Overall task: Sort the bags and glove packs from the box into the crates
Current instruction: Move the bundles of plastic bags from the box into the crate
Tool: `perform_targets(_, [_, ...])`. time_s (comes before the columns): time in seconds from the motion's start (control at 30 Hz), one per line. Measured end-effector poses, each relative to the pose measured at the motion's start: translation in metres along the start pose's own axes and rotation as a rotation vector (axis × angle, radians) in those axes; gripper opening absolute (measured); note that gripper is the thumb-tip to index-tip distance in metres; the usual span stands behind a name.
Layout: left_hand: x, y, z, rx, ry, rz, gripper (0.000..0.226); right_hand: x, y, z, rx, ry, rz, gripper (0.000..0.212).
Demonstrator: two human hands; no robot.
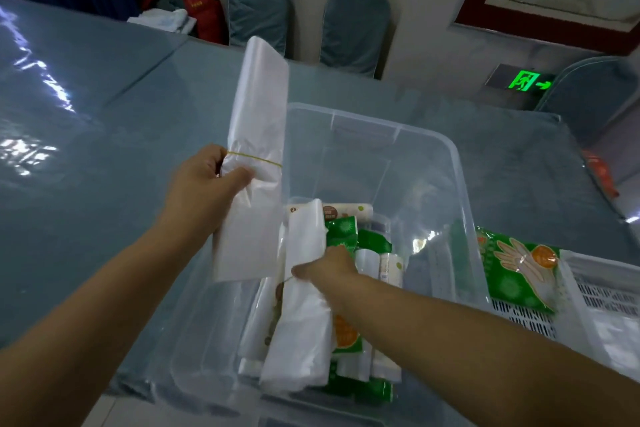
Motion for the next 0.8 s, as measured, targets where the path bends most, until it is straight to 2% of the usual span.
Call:
perform_targets(0.1, [-0.003,0.012,0.01,0.053,-0.044,0.035,0.023,-0.005,-0.01,-0.053,0.153,0.12,-0.077,0.051])
perform_targets(0.27, [0.001,0.035,0.053,0.119,-0.119,0.084,0.013,-0.047,-0.028,-0.159,0.376,0.36,-0.363,0.035])
perform_targets(0.33, [-0.002,0.044,0.077,0.052,-0.167,0.081,0.013,-0.065,-0.027,-0.194,0.492,0.389,-0.443,0.029])
perform_targets(0.43, [-0.013,0.056,0.119,-0.136,-0.244,0.02,0.005,-0.083,-0.015,-0.236,0.703,0.357,-0.512,0.036])
perform_targets(0.53, [-0.036,0.073,0.173,-0.317,-0.334,-0.035,0.013,-0.099,0.0,-0.271,0.834,0.307,-0.615,0.034])
perform_targets(0.63, [-0.069,0.092,0.232,-0.416,-0.392,-0.063,0.013,-0.112,0.03,-0.303,0.878,0.335,-0.672,0.03])
perform_targets(0.8, [-0.134,0.1,0.336,-0.489,-0.44,-0.124,0.013,-0.13,0.118,-0.361,0.856,0.514,-0.677,0.033])
Point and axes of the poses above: each hand's wrist, its own x-axis towards the middle knuckle, its own z-axis out of the palm, y = z × x, the point moved 7 cm from there along x, towards the middle knuckle, and after that the axes turned 13 degrees about -x, right-handed, at the moved point
